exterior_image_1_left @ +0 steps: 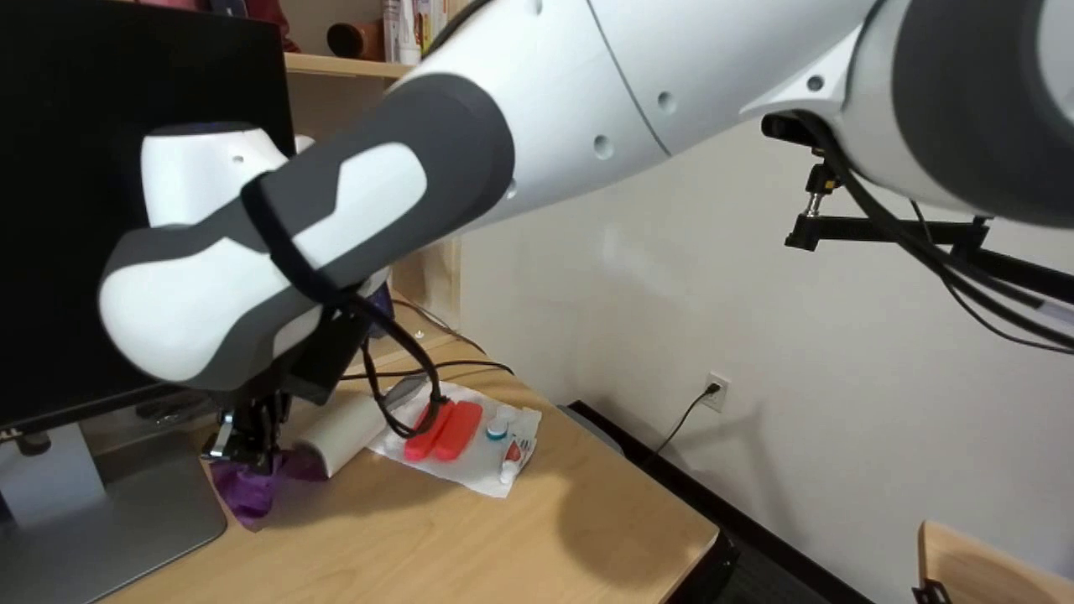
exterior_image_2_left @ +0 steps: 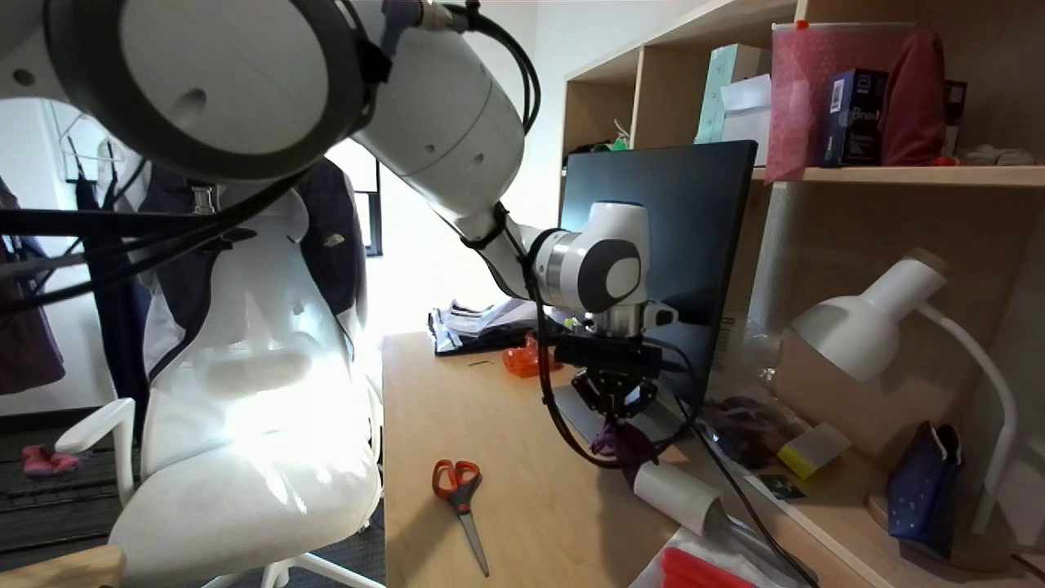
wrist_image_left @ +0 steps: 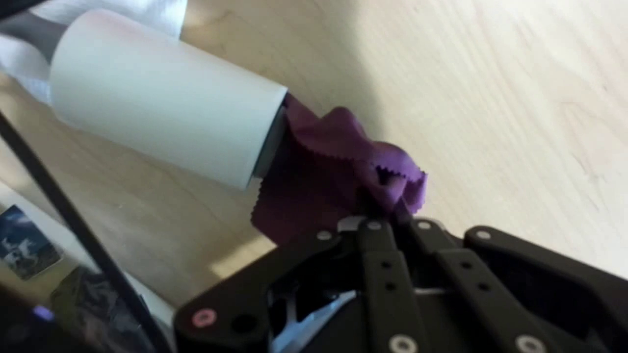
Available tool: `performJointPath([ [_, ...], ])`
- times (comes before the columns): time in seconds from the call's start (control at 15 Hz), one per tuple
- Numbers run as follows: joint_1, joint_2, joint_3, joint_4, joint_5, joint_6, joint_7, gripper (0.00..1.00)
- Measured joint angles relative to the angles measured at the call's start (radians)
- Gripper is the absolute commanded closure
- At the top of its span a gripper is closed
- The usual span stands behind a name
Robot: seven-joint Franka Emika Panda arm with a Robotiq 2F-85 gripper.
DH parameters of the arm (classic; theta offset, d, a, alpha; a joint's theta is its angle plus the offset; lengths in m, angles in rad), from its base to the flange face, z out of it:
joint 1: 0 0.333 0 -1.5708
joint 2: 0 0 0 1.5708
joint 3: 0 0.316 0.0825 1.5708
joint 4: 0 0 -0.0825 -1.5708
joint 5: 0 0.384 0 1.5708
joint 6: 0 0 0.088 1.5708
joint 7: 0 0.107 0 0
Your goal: Move the purple cloth to the right corner of the desk
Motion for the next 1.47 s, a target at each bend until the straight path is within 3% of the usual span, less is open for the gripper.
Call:
performJointPath([
  [0.4, -0.002, -0.17, -0.028, -0.085, -0.005, 0.106, 0.001, 0.94],
  [0.47, -0.003, -0.195, -0.031, -0.098, -0.005, 0.106, 0.001, 0.71],
  [0.6, -0.005, -0.229, -0.037, -0.122, -0.005, 0.105, 0.001, 0.64],
  [1.27, -0.058, -0.177, 0.019, -0.232, 0.088, 0.106, -0.013, 0.02],
  [1.47, -0.059, -0.132, 0.031, -0.229, 0.103, 0.116, -0.014, 0.0],
])
